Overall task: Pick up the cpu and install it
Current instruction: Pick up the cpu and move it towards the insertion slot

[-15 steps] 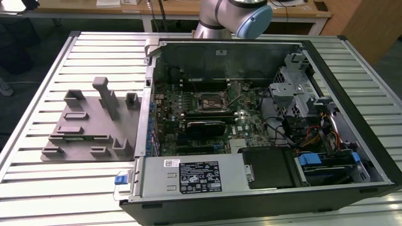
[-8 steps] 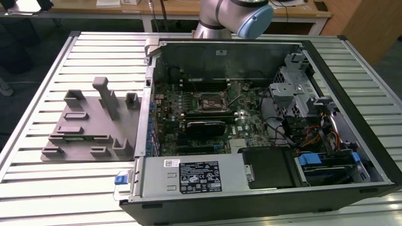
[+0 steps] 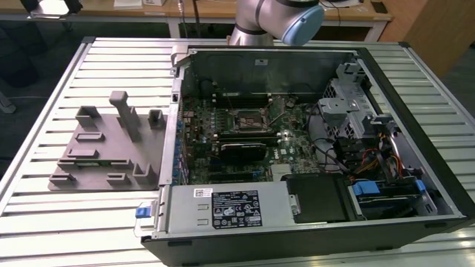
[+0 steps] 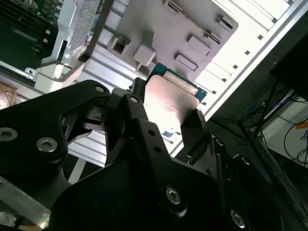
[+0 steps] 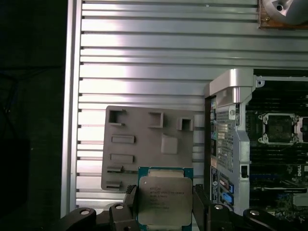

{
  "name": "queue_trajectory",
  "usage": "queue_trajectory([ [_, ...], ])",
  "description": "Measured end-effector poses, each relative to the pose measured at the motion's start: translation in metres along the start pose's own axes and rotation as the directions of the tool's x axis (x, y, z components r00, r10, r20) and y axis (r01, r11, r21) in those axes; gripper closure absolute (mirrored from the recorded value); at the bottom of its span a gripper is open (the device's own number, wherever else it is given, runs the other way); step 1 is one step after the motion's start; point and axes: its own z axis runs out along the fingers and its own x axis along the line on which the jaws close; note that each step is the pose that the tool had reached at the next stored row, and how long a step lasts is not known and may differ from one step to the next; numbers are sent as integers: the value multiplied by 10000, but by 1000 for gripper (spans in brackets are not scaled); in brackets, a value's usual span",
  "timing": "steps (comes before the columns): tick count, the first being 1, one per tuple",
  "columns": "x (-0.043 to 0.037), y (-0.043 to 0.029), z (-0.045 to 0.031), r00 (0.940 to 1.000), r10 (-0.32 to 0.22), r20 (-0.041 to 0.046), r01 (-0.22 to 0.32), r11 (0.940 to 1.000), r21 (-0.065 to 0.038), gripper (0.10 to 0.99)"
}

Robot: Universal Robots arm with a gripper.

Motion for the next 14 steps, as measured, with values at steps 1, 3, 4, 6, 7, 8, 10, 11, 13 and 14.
queue_trajectory([
  [1,-30,0,1,10000,0,-1,0,10000,-1,545],
  [3,-93,0,1,10000,0,-4,0,10000,-1,545],
  [4,-122,0,1,10000,0,-6,0,10000,-1,545],
  [6,-179,-1,2,10000,0,-8,0,10000,0,545],
  [7,-208,-1,2,10000,0,-9,0,10000,0,545],
  [8,-236,-1,3,10000,0,-11,0,10000,0,545],
  [10,-291,-1,3,10000,0,-13,0,10000,0,545],
  [11,-320,-1,4,10000,0,-13,0,10000,0,545],
  [13,-375,-1,4,10000,0,-16,0,10000,0,545],
  [14,-401,-1,4,10000,1,-16,-1,10000,0,545],
])
